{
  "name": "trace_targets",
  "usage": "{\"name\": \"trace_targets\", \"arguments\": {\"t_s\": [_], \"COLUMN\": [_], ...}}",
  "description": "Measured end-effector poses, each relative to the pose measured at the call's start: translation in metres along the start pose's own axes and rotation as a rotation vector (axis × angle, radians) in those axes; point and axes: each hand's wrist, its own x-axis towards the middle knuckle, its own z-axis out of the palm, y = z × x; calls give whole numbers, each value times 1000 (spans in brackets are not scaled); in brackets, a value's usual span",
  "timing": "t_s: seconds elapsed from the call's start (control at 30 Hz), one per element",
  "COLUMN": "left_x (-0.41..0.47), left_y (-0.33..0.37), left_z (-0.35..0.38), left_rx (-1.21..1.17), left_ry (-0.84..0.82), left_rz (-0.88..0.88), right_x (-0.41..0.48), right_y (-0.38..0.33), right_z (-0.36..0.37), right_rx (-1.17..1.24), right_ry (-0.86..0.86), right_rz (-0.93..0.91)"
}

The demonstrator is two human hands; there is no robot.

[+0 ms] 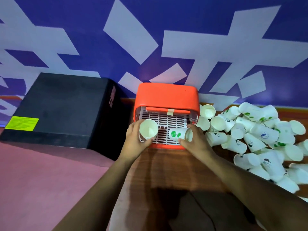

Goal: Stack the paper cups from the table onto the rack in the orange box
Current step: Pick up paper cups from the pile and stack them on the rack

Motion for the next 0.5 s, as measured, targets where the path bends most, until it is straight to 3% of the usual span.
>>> {"name": "trace_targets", "arguments": {"t_s": [0.27,0.5], "left_x": [7,13], "left_y": [-4,-10], "left_z": [10,16], "left_rx": [-169,-199], "left_ry": [-23,-72], "left_rz": [-9,-14], "right_x": [26,36], "right_y": [23,39], "right_z": [34,41], "right_rx": [-354,-410], "right_ry": [-17,-50], "right_rz": [-80,-84]}}
